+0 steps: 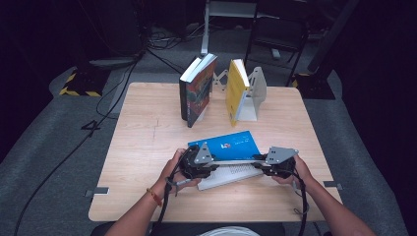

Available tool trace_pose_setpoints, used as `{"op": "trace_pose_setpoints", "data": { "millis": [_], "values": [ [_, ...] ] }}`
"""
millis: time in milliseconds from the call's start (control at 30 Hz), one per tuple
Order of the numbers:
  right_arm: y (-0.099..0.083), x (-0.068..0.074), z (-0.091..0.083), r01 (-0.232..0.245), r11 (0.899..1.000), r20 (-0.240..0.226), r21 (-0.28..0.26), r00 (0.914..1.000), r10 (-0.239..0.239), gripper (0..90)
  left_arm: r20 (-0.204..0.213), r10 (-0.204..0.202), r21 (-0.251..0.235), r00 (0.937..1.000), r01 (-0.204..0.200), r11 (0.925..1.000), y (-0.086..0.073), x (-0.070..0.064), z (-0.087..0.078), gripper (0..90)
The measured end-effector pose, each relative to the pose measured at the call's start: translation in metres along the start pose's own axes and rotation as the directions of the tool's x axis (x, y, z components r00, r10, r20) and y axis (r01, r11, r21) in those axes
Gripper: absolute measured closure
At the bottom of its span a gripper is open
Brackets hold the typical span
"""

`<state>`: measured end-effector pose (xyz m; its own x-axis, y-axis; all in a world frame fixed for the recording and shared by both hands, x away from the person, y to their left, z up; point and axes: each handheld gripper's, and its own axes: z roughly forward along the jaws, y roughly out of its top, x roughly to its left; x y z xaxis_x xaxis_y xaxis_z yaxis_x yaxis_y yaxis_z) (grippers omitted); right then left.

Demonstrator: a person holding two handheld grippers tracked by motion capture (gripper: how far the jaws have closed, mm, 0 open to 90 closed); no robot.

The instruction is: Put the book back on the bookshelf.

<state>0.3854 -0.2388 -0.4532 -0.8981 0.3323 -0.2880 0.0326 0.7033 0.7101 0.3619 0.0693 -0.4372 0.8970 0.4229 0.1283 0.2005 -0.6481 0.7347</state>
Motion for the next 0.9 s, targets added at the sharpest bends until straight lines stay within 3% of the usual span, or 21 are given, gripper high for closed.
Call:
{"op": "trace_pose_setpoints", "data": {
  "millis": [133, 167, 200, 300, 333, 367, 400, 500, 567, 700, 767, 900],
  "values": [
    [-0.004, -0.005, 0.002, -0.042, 0.999, -0.031, -0.030, 0.9986, 0.041, 62.5, 0.021, 0.005, 0.005, 0.9998, -0.005, 1.0000, -0.005, 0.003, 0.001, 69.8],
    [-0.007, -0.007, 0.003, -0.065, 0.997, -0.045, -0.049, 0.9970, 0.063, 58.5, 0.033, -0.007, -0.006, 0.9994, 0.007, 1.0000, -0.008, 0.005, 0.002, 70.5],
    [-0.013, -0.014, 0.005, -0.095, 0.994, -0.051, -0.057, 0.9945, 0.092, 47.8, 0.054, -0.027, -0.016, 0.9982, 0.028, 0.9995, -0.011, 0.008, 0.002, 71.4],
    [-0.023, -0.022, 0.007, -0.116, 0.991, -0.035, -0.066, 0.9929, 0.114, 52.0, 0.056, -0.023, -0.016, 0.9981, 0.024, 0.9996, -0.013, 0.010, 0.002, 71.8],
    [-0.029, -0.027, 0.007, -0.145, 0.985, -0.076, -0.094, 0.9874, 0.139, 52.6, 0.061, -0.026, -0.018, 0.9978, 0.027, 0.9995, -0.013, 0.010, 0.001, 71.7],
    [-0.031, -0.029, 0.007, -0.143, 0.984, -0.090, -0.106, 0.9869, 0.134, 55.1, 0.067, -0.032, -0.023, 0.9972, 0.034, 0.9992, -0.014, 0.012, 0.001, 71.8],
    [-0.031, -0.029, 0.005, -0.107, 0.988, -0.081, -0.113, 0.9919, 0.098, 59.5, 0.070, -0.040, -0.028, 0.9967, 0.042, 0.9987, -0.015, 0.013, 0.000, 71.8],
    [-0.026, -0.025, 0.003, -0.067, 0.992, -0.062, -0.105, 0.9962, 0.060, 63.1, 0.092, -0.068, -0.003, 0.9934, 0.069, 0.9976, -0.014, 0.017, -0.002, 67.0],
    [-0.019, -0.019, 0.001, -0.049, 0.993, -0.049, -0.104, 0.9978, 0.044, 65.8, 0.076, -0.079, 0.019, 0.9940, 0.077, 0.9968, -0.011, 0.013, -0.009, 57.8],
    [-0.002, -0.005, -0.004, 0.004, 0.996, -0.035, -0.085, 0.9994, -0.007, 69.4, 0.050, -0.062, 0.055, 0.9968, 0.059, 0.9967, -0.001, 0.002, -0.015, 51.4],
    [0.005, 0.001, -0.004, 0.019, 0.997, -0.030, -0.076, 0.9993, -0.022, 70.1, 0.030, -0.076, 0.082, 0.9967, 0.073, 0.9939, 0.005, -0.003, -0.013, 50.5],
    [0.015, 0.007, -0.003, 0.029, 0.997, -0.032, -0.065, 0.9990, -0.031, 71.1, -0.016, -0.047, 0.106, 0.9988, 0.048, 0.9932, 0.015, -0.017, -0.004, 44.4]
  ]
}}
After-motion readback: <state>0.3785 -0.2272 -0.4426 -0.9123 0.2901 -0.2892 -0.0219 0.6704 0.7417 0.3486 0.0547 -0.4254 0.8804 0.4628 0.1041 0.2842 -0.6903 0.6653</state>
